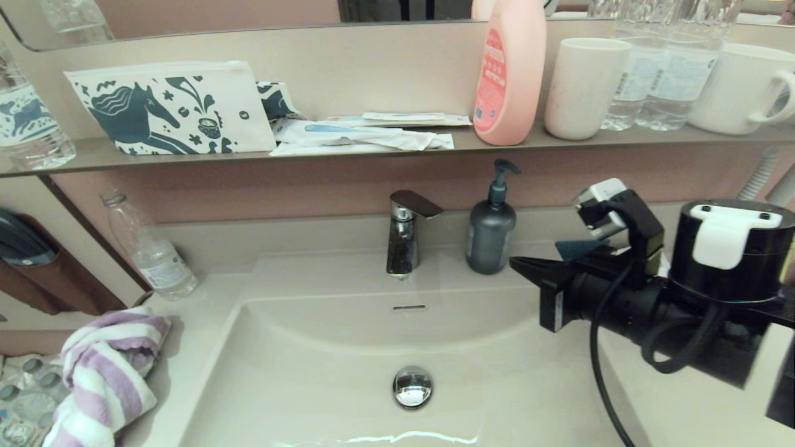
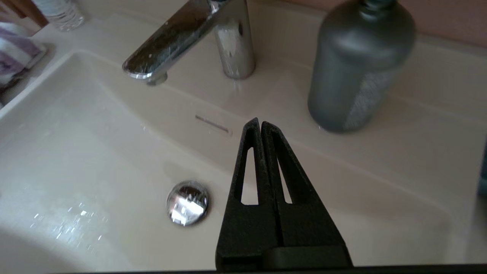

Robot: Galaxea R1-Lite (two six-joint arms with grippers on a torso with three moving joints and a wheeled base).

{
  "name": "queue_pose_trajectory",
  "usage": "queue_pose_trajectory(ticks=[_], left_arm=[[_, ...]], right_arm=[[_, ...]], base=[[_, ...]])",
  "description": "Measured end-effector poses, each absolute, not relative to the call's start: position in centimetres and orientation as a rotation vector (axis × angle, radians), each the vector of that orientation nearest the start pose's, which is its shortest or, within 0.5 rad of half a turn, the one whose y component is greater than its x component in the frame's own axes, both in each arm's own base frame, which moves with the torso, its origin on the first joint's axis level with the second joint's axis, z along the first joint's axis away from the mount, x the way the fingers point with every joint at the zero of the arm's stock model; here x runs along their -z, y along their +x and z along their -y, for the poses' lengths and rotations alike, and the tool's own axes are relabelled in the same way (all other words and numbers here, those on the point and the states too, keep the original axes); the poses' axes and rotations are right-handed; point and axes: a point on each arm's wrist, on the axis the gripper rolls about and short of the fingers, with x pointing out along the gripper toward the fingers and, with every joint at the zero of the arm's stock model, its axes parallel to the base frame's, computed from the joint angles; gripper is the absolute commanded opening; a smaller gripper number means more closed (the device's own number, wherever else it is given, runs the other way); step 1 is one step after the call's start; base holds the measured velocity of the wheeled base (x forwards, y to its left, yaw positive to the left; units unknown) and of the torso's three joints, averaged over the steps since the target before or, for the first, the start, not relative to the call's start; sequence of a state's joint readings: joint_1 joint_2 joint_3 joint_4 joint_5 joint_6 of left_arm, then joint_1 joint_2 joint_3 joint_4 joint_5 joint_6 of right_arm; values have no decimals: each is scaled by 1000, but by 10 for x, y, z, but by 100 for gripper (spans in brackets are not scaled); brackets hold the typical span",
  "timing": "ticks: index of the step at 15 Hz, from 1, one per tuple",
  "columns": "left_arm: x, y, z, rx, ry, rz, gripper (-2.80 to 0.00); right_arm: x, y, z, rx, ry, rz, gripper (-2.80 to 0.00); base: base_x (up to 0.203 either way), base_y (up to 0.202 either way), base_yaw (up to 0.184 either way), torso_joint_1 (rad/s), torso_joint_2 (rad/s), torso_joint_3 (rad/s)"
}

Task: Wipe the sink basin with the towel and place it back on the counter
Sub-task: Turn on the faucet

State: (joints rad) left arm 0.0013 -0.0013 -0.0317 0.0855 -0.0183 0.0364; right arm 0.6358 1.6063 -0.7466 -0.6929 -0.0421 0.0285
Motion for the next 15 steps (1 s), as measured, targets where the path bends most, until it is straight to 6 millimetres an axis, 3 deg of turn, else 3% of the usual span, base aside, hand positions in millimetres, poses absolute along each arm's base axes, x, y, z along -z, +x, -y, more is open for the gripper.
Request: queue_pose_trajectory(ticks=[8,15], left_arm=[[-75,-26,0,18,36,-52,-280],[-75,-26,0,18,37,-52,-280]], right_arm=[[-178,278,-241,-551,-33,-89,-280],[-173,306,-273,-517,-70,-32,-280]], base=[[0,0,0,0,0,0],[0,0,0,0,0,0]])
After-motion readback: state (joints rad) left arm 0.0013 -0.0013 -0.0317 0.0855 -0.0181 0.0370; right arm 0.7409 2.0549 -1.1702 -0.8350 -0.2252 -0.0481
